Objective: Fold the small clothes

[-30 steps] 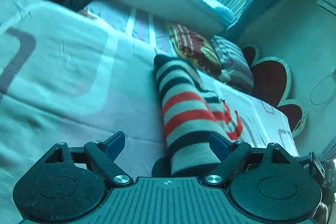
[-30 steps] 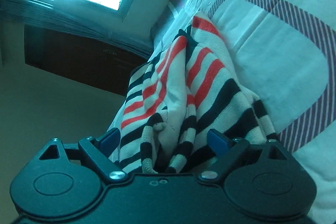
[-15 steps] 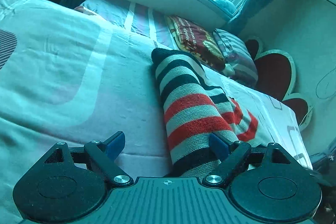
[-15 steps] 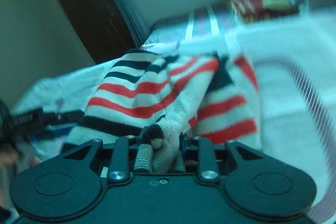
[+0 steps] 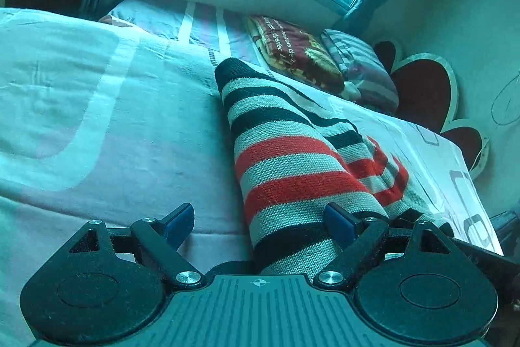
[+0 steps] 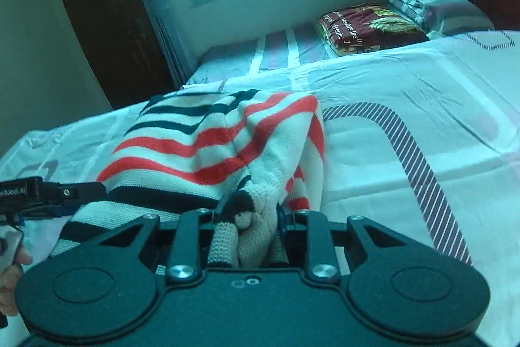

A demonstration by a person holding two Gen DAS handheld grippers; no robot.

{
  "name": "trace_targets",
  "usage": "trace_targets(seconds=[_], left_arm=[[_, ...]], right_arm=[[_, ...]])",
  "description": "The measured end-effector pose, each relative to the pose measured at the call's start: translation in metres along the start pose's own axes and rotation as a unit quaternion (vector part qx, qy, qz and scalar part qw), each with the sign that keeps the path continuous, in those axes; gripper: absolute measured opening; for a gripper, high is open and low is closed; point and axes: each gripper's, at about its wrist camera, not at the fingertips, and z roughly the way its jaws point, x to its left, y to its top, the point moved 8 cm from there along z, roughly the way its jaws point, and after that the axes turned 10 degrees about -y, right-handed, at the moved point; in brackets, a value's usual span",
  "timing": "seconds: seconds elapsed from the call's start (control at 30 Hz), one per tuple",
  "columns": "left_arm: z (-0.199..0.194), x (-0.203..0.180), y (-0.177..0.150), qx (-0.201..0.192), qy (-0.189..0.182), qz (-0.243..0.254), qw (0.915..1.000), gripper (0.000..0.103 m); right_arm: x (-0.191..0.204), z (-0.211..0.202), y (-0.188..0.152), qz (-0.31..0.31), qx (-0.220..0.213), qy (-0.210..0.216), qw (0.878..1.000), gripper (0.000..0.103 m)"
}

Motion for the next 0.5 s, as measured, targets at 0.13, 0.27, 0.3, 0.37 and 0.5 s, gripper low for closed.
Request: trace_targets(seconds=[0.13, 0.27, 0.3, 0.37, 0.5], left_arm=[[-0.004, 0.0, 0.002, 0.002, 0.006, 0.003, 1.0, 0.086], [-0.017, -0.002, 0.001, 0.002, -0.018, -0.004, 0.9998, 0.086], [-0.018, -0.001, -0.003, 0.007, -0.019, -0.003, 0.9998, 0.086], [-0.019, 0.002, -0.009, 0.013, -0.02, -0.002, 0.9997, 0.086], [-0.014, 0.01, -0.013, 0.018, -0.031, -0.025, 0.9991, 0.086]], right_arm=[[-0.006, -0.006, 0.0, 0.039, 0.019, 0.018, 0.999, 0.033], [-0.014, -0.027, -0.006, 0.085, 0.03, 0.041, 0.995, 0.047], [-0.015, -0.031, -0.009, 0.097, 0.033, 0.047, 0.994, 0.051], [-0.02, -0.035, -0.017, 0.124, 0.046, 0.064, 0.989, 0.053], [-0.031, -0.03, -0.024, 0.185, 0.063, 0.067, 0.978, 0.034]])
